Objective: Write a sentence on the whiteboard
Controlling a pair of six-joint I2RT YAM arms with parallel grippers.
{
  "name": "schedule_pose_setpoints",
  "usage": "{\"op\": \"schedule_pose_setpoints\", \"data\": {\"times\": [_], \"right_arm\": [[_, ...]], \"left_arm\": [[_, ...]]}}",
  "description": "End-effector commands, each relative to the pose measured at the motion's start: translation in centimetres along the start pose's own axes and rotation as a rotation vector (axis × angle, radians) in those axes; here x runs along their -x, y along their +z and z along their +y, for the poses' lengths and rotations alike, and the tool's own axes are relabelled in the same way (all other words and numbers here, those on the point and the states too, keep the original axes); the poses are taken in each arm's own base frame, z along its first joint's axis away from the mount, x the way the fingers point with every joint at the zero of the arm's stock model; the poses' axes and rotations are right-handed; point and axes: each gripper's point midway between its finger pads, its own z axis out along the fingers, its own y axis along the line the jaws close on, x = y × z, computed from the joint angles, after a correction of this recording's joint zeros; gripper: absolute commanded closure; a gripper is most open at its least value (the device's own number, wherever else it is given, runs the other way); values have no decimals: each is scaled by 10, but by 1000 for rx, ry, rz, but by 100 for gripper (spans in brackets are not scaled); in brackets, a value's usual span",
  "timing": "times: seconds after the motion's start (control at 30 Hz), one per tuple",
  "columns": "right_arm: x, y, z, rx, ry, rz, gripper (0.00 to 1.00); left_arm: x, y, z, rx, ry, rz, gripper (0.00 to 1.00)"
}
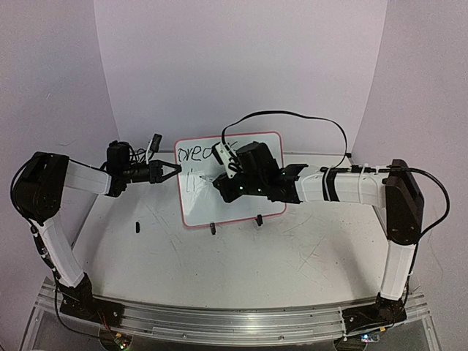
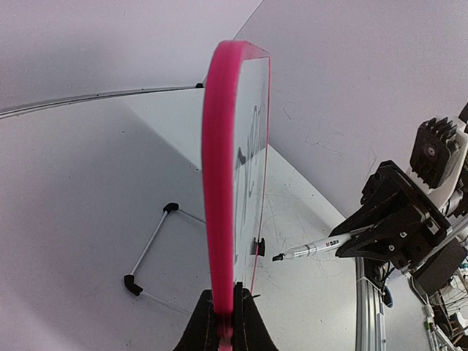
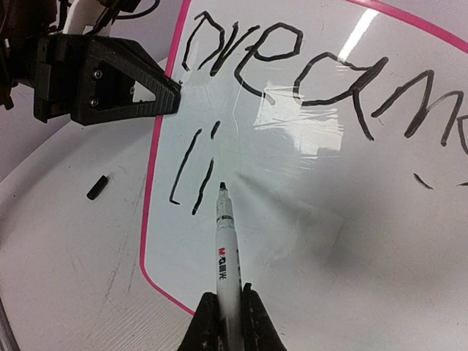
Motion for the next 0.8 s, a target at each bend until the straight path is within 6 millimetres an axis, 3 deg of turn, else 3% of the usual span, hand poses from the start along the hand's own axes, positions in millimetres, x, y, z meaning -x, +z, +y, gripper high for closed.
{"op": "schedule_pose_setpoints", "data": {"times": [0.0, 0.37, 0.77], "right_arm": [[30, -12, -8, -24, -1, -80, 100], [29, 0, 2, -3, -15, -72, 100], [20, 9, -9, -58, 18, -53, 100]], "left_arm": [[14, 4, 6, 46, 72, -29, 100], [14, 4, 7, 45, 69, -26, 100], [15, 4, 6, 41, 71, -26, 100]]}}
